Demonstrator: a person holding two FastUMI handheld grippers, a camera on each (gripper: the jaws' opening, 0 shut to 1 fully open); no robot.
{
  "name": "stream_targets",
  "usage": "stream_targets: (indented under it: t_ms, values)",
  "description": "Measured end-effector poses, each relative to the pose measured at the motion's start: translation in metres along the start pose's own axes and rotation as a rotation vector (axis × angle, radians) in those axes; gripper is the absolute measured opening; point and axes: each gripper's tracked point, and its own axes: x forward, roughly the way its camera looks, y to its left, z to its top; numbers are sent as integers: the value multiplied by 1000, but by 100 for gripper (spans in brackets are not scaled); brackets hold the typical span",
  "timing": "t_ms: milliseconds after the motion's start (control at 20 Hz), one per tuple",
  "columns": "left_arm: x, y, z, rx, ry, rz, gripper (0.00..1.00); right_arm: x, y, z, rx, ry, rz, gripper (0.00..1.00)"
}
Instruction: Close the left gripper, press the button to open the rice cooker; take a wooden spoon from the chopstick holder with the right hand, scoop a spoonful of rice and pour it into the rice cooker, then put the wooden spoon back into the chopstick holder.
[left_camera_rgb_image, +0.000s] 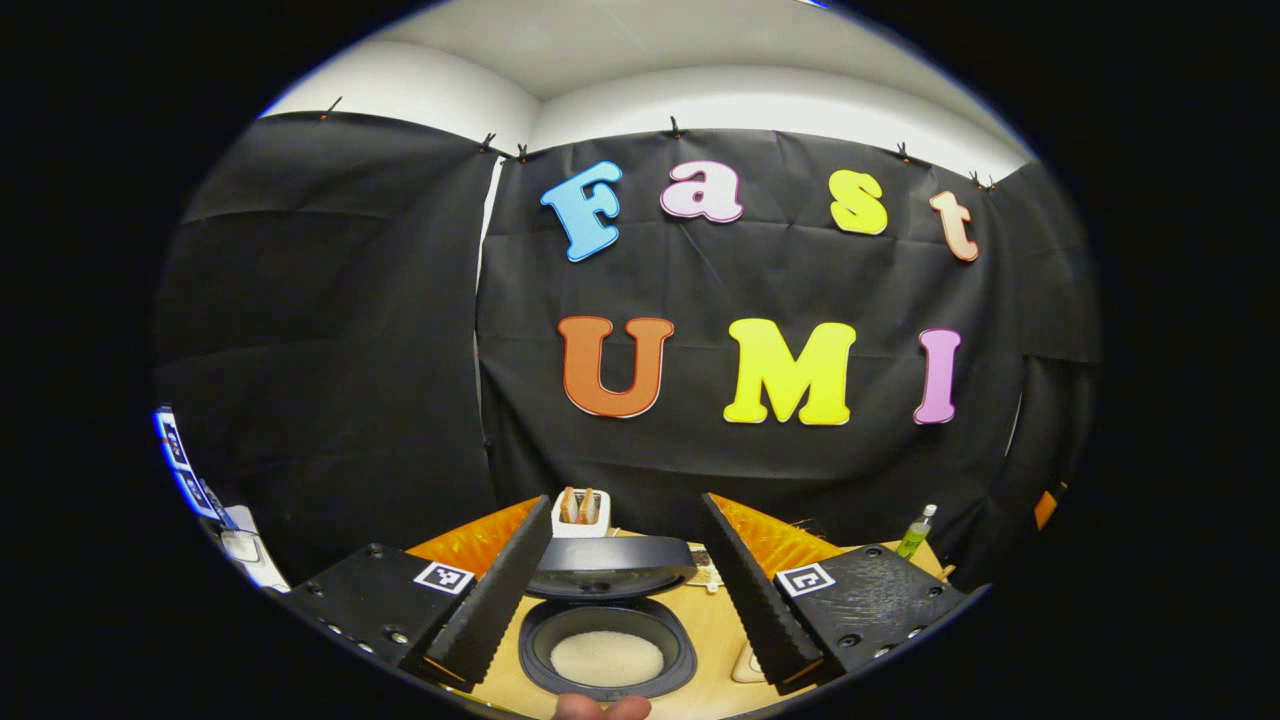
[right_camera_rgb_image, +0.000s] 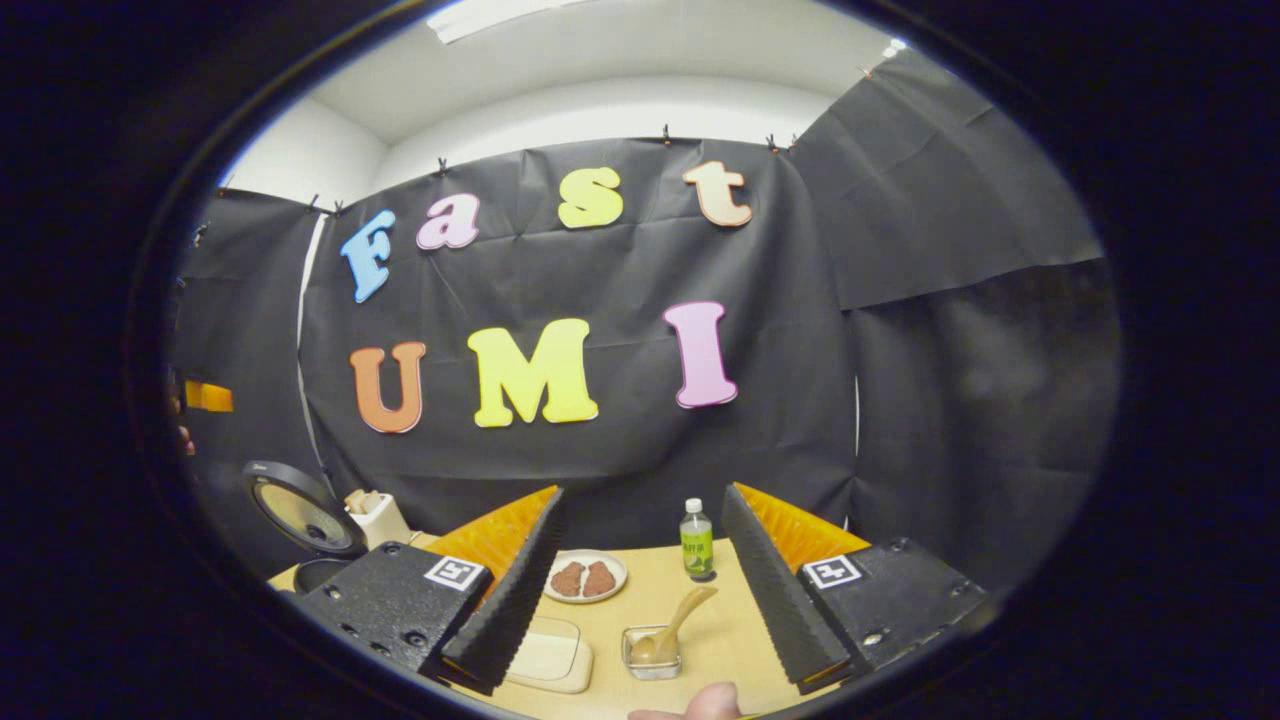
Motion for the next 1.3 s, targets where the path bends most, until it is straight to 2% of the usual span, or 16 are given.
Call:
stream_targets:
  t_ms: [200, 650, 950, 1300]
  values:
    - [37, 14, -2, 9, 63, 9, 95, -30, -8, -3, -45, -9, -56, 100]
    - [101, 26, -52, -8, 303, 31, 95, -76, -23, -20, -68, 35, -127, 100]
    - [102, 27, -83, -42, 408, 44, 95, -79, -25, -18, -79, 37, -129, 99]
    - [76, 24, -101, -77, 458, 38, 97, -67, -13, -24, -85, 56, -65, 100]
